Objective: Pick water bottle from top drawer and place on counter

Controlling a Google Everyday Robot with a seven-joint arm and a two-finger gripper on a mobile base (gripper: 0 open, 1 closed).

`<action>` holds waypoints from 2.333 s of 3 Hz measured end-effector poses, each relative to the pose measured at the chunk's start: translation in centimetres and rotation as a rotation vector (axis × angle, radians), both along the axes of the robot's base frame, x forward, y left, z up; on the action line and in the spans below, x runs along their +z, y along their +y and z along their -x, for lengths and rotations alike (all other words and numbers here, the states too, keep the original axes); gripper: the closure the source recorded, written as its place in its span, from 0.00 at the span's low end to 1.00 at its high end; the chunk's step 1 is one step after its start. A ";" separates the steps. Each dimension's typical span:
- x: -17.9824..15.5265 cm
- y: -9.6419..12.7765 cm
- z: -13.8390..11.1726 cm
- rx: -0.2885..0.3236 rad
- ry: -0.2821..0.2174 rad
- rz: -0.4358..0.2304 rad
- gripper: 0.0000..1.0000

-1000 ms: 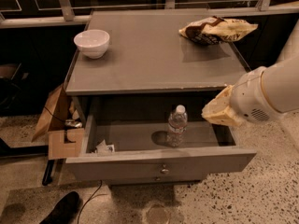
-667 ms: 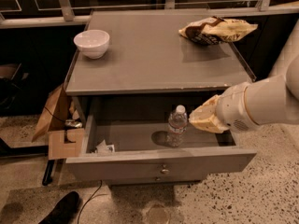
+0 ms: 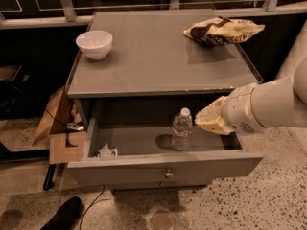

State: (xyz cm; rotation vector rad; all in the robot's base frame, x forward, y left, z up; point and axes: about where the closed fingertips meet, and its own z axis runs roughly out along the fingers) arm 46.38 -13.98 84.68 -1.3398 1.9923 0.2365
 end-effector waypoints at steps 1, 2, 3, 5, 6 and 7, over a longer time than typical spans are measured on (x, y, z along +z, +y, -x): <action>-1.4 -0.9 -0.5 -0.039 0.000 0.020 0.81; -3.0 -1.7 -1.2 -0.075 0.005 0.040 0.58; -4.3 -2.5 -1.9 -0.100 0.011 0.053 0.35; -7.2 -2.9 -3.2 -0.117 0.038 0.056 0.03; -9.0 -2.5 -4.2 -0.118 0.054 0.036 0.04; -10.6 -1.7 -5.2 -0.119 0.067 0.005 0.05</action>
Offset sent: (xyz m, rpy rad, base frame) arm 0.0225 -0.0293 -0.0536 -0.0590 0.0190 -0.1218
